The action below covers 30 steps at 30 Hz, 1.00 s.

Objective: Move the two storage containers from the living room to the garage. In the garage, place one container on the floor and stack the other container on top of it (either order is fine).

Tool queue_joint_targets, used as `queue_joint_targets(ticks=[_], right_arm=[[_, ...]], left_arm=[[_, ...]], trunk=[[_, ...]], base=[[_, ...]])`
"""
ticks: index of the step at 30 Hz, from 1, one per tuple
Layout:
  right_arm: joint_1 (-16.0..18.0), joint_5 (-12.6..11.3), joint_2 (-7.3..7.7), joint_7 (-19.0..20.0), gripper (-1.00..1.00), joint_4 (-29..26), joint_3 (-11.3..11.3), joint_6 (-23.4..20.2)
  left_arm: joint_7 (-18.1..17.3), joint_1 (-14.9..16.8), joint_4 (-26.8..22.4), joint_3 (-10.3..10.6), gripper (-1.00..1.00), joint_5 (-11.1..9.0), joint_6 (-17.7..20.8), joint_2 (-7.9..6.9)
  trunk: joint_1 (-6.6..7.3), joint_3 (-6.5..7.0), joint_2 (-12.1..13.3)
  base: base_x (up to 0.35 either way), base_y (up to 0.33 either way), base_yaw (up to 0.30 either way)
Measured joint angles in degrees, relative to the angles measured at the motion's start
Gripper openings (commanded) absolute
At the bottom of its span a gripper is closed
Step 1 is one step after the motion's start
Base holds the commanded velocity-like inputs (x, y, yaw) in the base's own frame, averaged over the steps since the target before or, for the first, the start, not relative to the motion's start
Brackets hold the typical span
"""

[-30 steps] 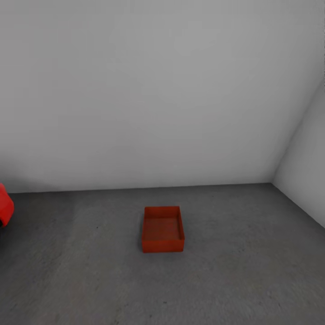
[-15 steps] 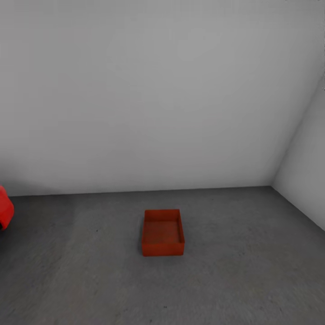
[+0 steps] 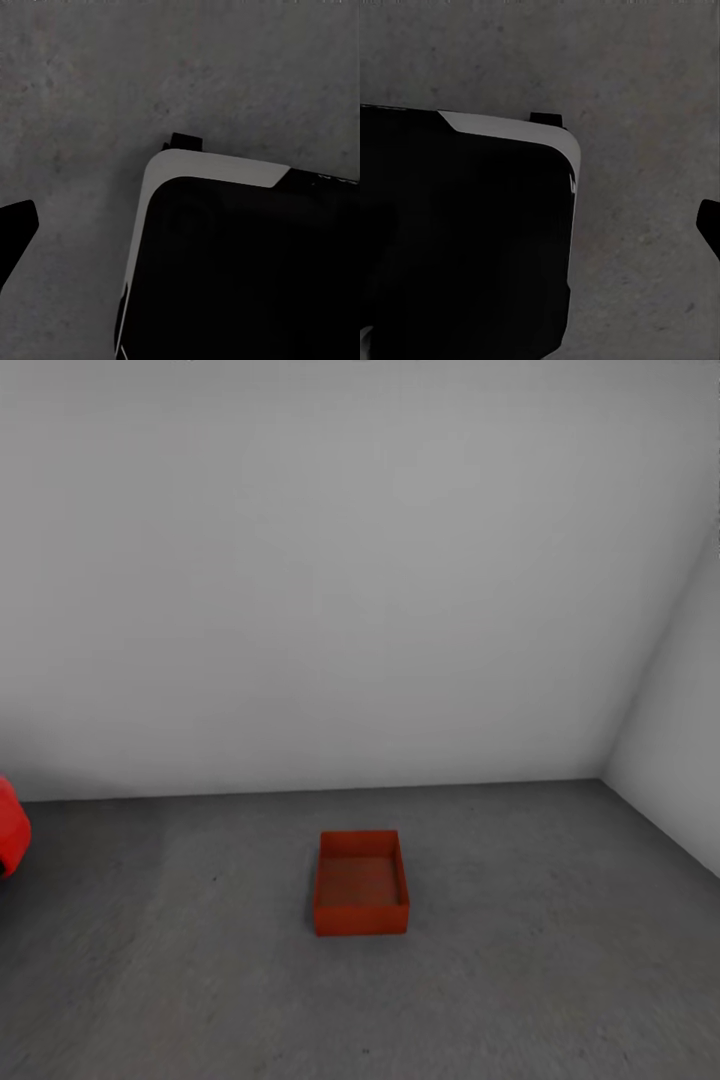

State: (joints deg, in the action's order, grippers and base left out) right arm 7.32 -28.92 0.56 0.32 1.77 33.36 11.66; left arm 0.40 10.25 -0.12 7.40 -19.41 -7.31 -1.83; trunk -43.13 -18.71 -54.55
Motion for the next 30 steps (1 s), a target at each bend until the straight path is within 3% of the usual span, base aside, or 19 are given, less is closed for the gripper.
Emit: queue_joint_targets(ticks=[30], right_arm=[[0.0,0.1,-0.03,0.1,1.00,0.0,0.1,-0.1]], left_arm=[[-0.4,0.0,0.0,0.0,1.00,-1.4,0.5,-0.15]], trunk=[[0.00,2.75,0.0]], base=[[0.000,0.000,0.000]])
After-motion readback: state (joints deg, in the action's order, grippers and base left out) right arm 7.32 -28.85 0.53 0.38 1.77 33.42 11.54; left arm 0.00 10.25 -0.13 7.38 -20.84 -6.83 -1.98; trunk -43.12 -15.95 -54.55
